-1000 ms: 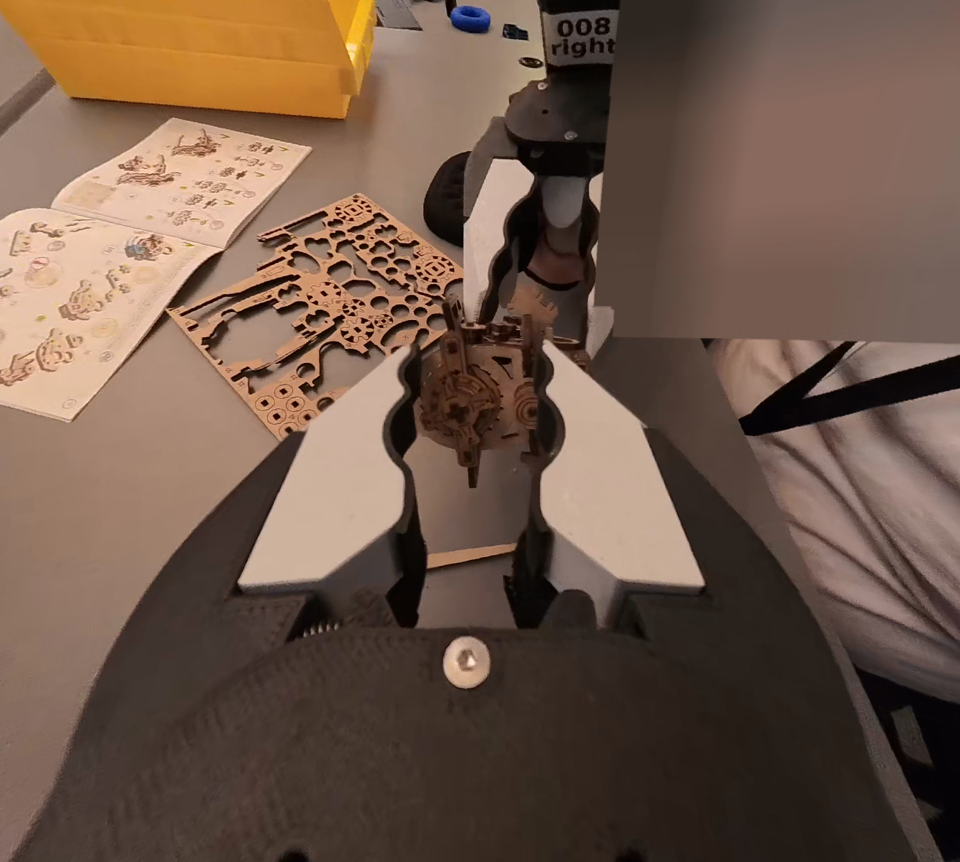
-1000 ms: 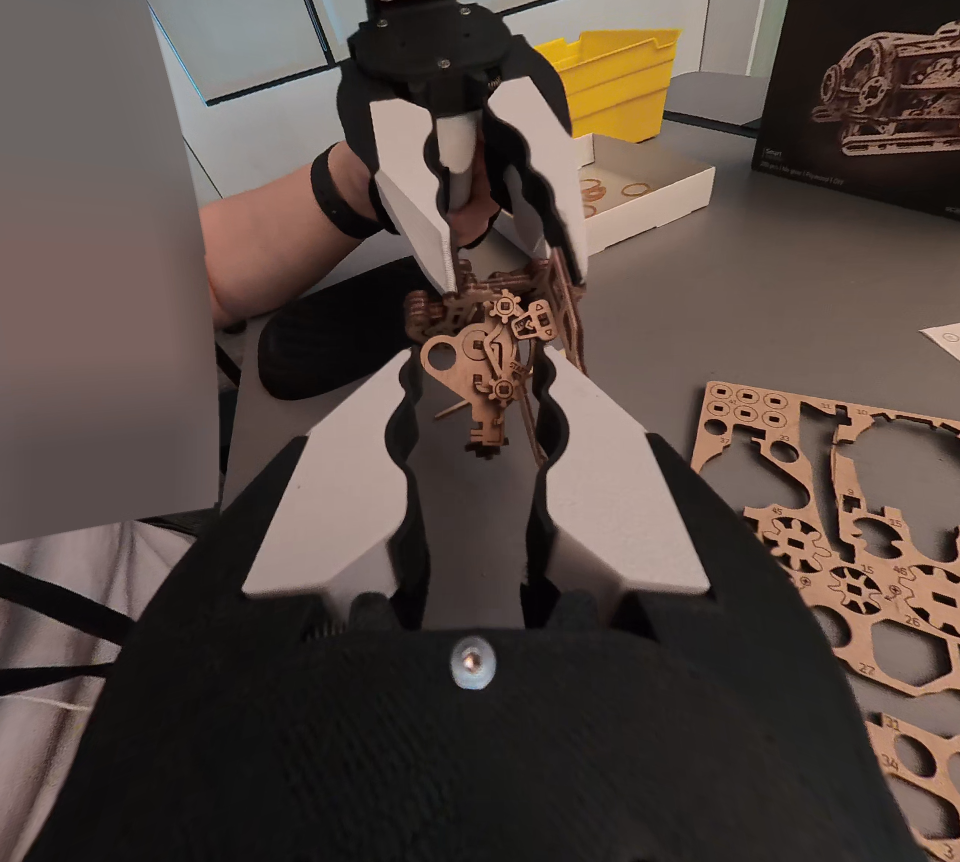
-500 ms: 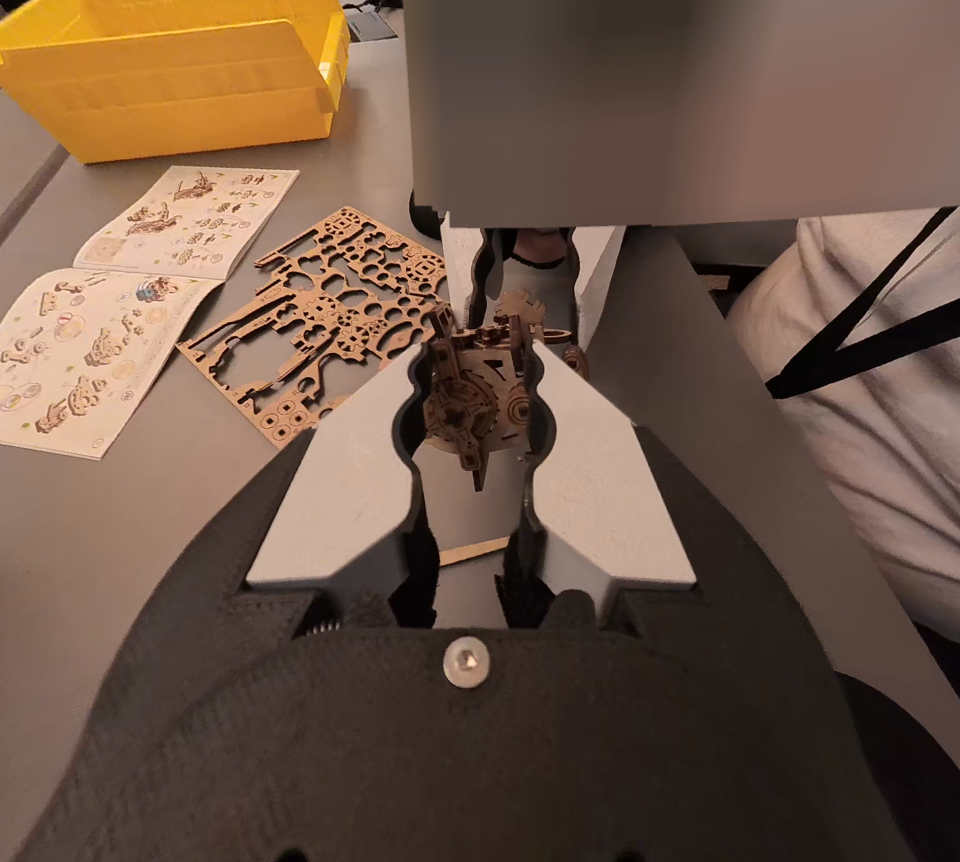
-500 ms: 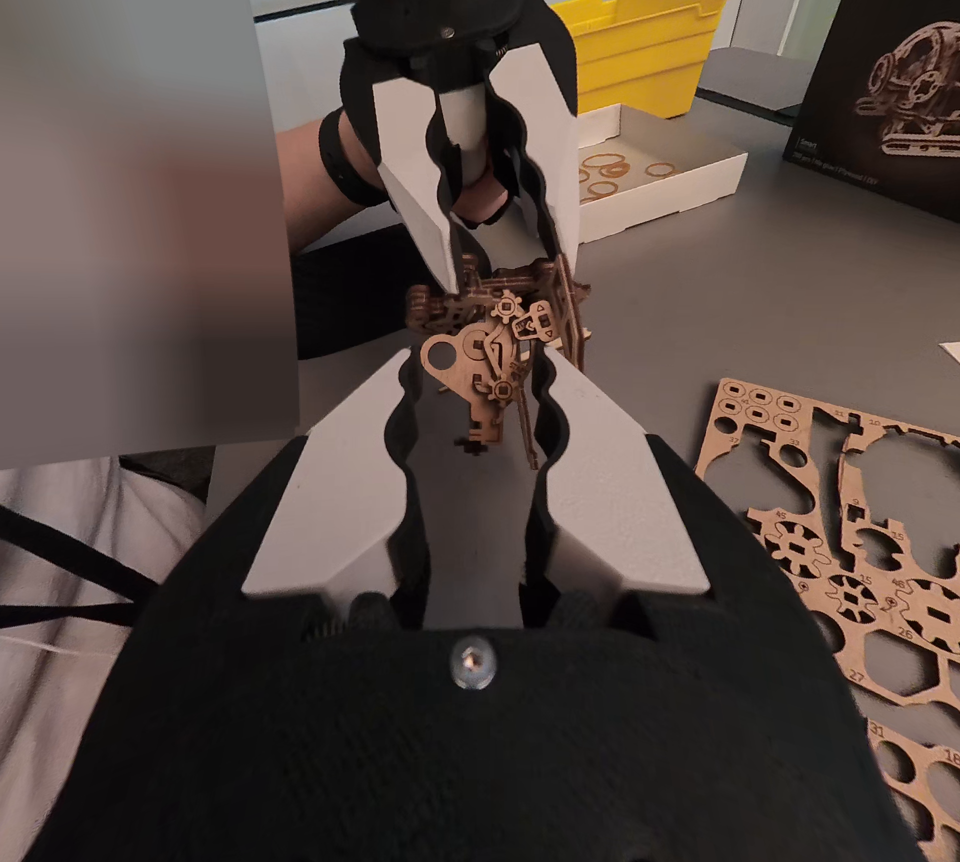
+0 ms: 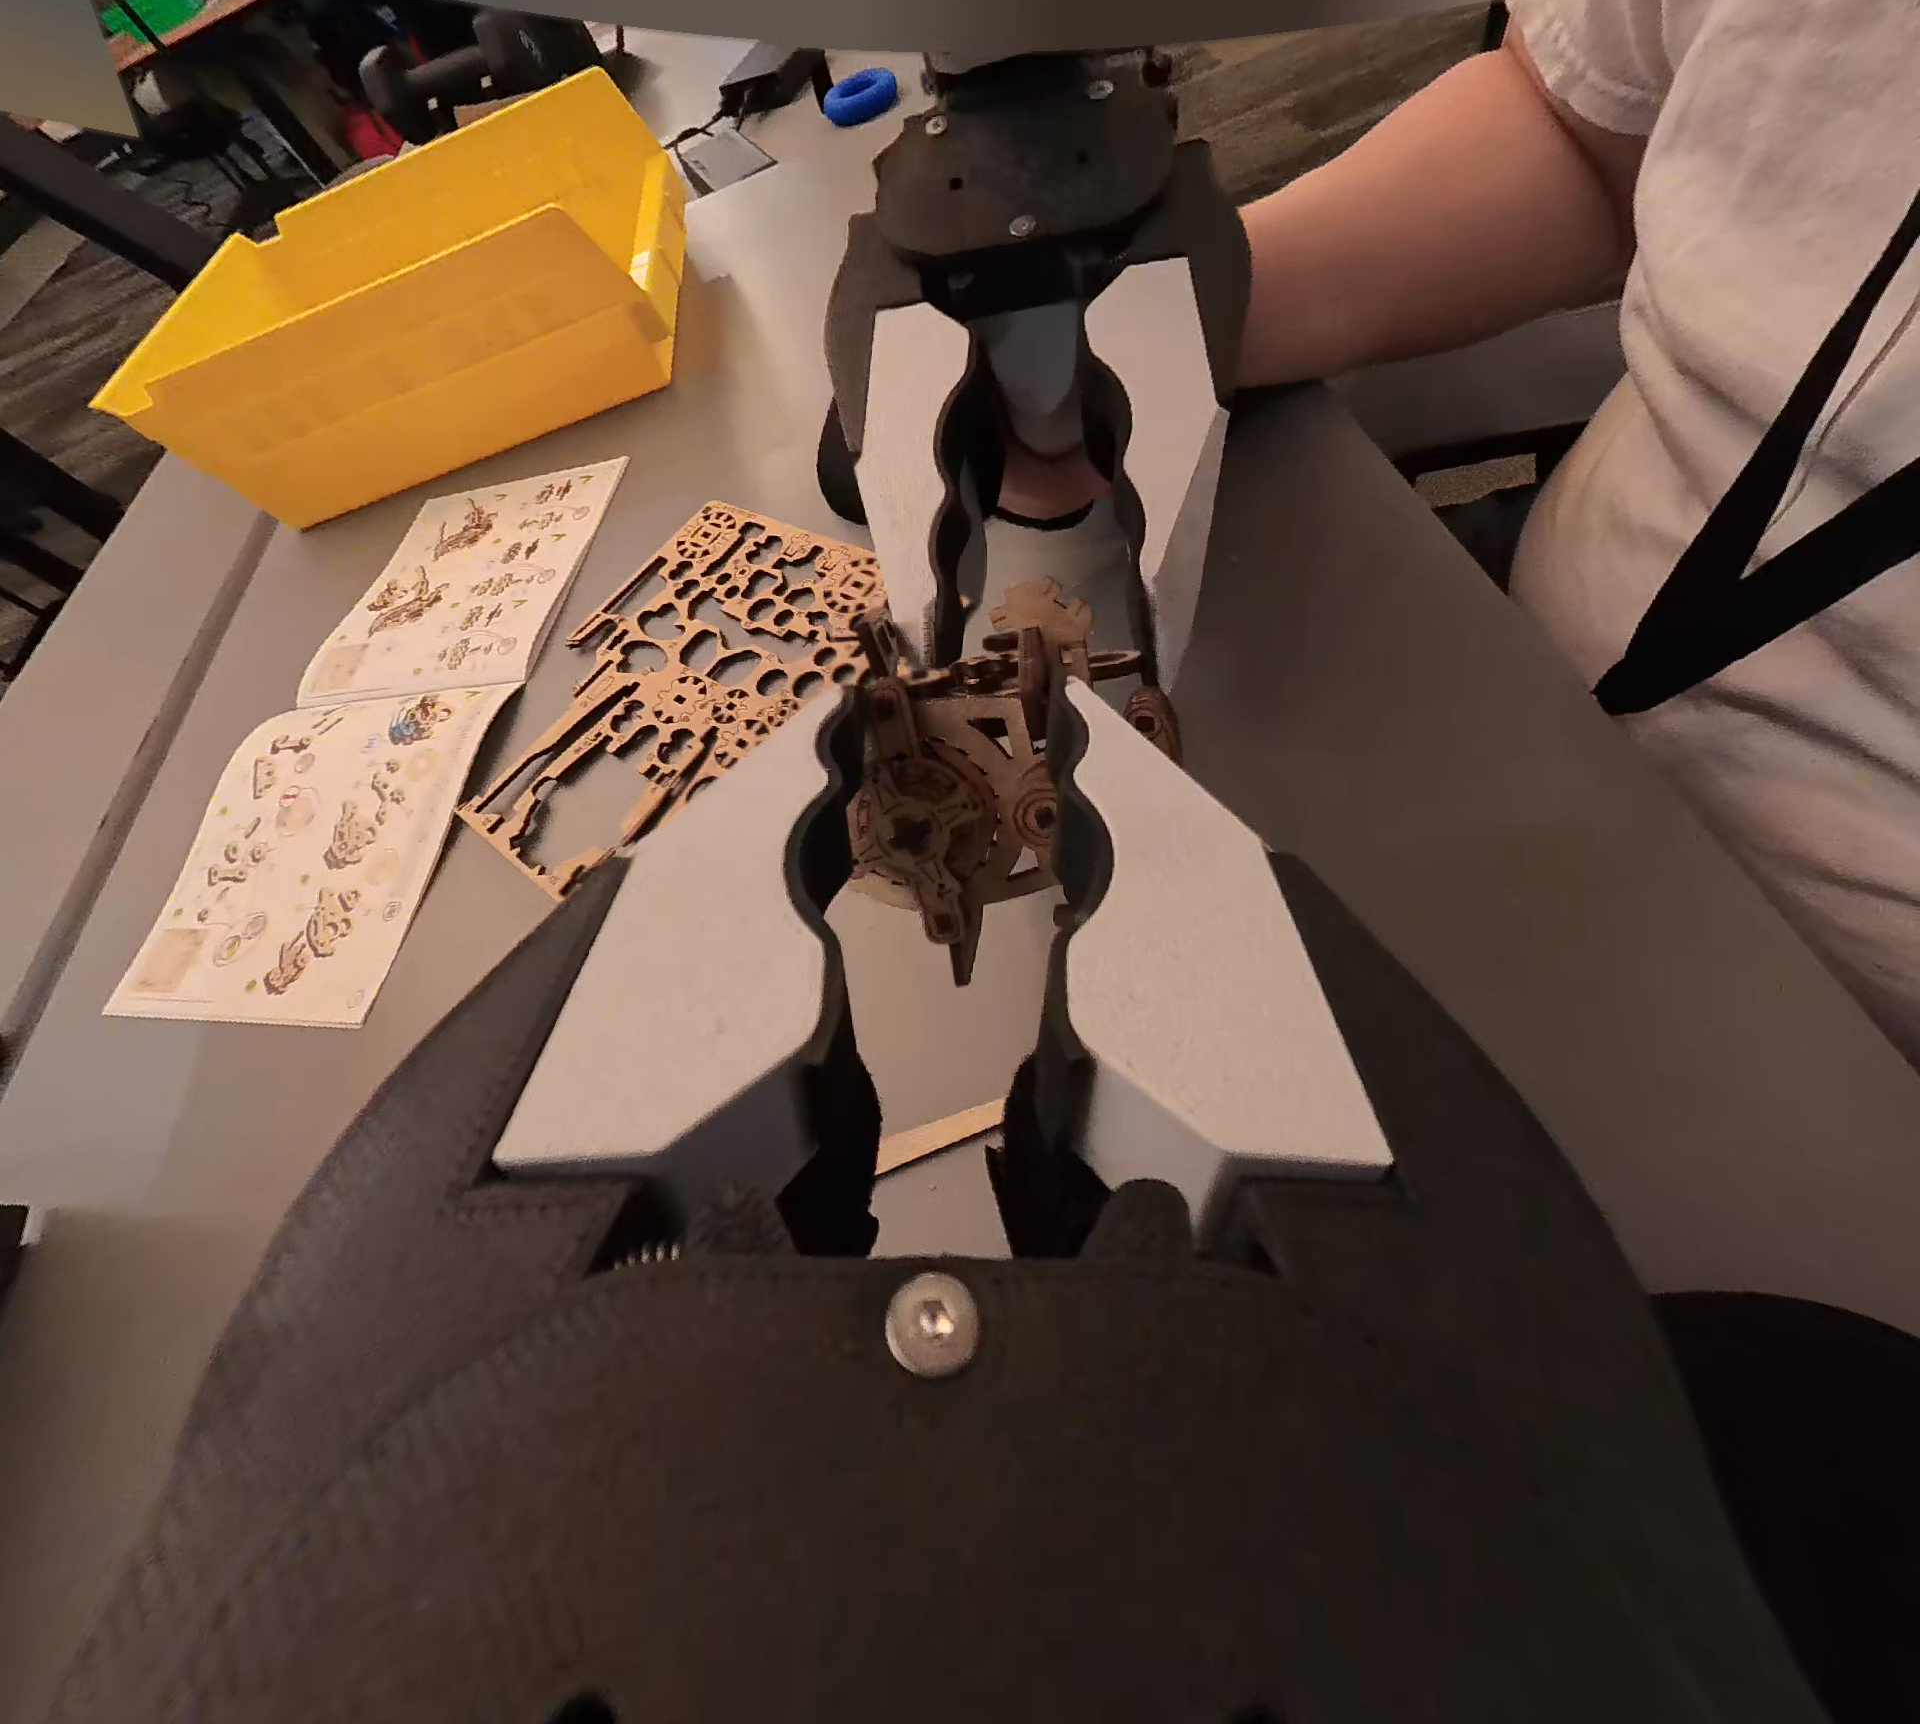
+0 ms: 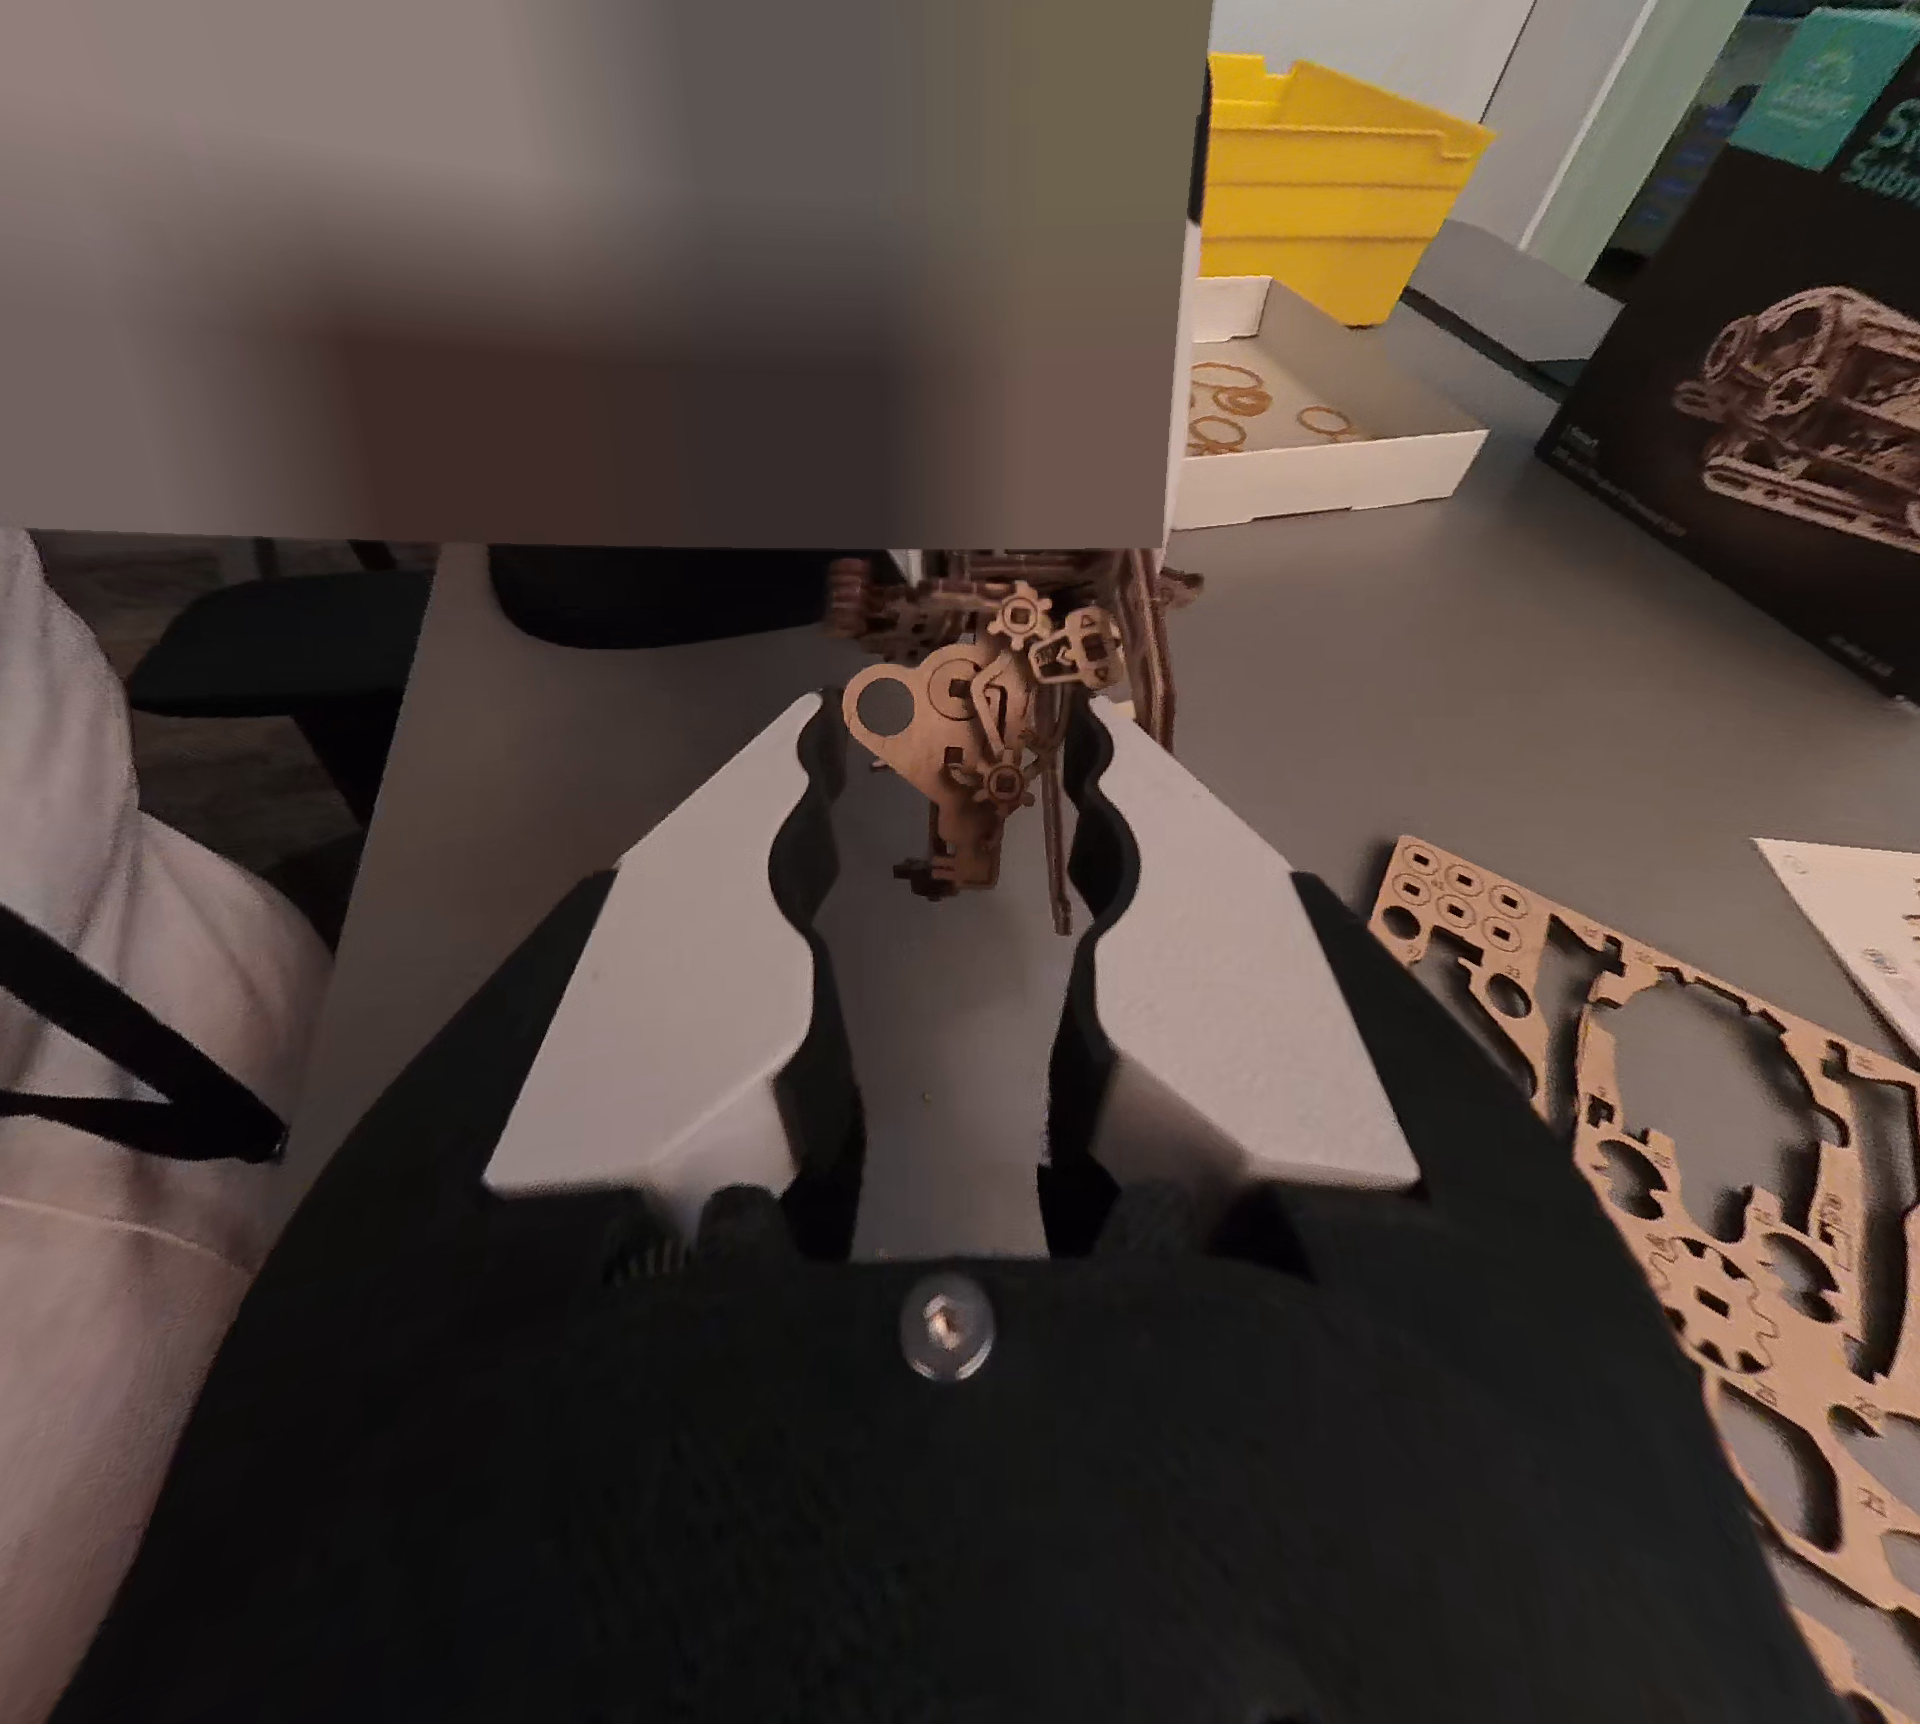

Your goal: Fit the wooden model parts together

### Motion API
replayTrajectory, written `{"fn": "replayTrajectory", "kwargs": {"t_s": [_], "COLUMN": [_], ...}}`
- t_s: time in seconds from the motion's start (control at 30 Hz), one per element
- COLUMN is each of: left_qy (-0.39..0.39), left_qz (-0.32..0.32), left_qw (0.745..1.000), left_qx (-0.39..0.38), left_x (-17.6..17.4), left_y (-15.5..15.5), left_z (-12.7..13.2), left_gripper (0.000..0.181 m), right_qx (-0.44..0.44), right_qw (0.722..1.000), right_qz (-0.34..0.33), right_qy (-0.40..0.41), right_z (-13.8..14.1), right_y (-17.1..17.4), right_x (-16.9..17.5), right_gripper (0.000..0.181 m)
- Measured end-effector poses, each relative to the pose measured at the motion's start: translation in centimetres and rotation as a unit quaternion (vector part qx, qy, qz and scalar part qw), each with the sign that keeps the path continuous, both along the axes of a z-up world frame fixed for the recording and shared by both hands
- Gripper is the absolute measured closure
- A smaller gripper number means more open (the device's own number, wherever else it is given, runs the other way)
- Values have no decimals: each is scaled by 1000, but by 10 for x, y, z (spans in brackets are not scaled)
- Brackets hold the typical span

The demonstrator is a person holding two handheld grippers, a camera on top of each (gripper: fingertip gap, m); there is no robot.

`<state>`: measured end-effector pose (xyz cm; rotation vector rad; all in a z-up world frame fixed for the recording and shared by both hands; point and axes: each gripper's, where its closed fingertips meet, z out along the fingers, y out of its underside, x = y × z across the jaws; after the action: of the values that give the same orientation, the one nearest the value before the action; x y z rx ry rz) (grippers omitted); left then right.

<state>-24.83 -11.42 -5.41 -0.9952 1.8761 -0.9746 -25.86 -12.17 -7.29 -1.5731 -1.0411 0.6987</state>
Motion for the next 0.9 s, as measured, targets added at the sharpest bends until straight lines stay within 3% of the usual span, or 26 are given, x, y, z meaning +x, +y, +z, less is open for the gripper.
{"fn": "replayTrajectory", "kwargs": {"t_s": [0.37, 0.63, 0.9], "left_qy": [-19, -41, -35], "left_qz": [-25, -21, -42], "left_qw": [999, 999, 998], "left_qx": [-23, 27, 31], "left_x": [-2, -1, -6], "left_y": [-11, -14, -21], "left_z": [8, 14, 16], "left_gripper": [148, 148, 148], "right_qx": [53, 41, 117], "right_qw": [998, 999, 993], "right_qz": [12, 6, 7], "right_qy": [-5, 17, -30], "right_z": [8, 11, 13], "right_y": [-10, -11, -17], "right_x": [-2, -4, -7], "right_gripper": [141, 140, 141]}}
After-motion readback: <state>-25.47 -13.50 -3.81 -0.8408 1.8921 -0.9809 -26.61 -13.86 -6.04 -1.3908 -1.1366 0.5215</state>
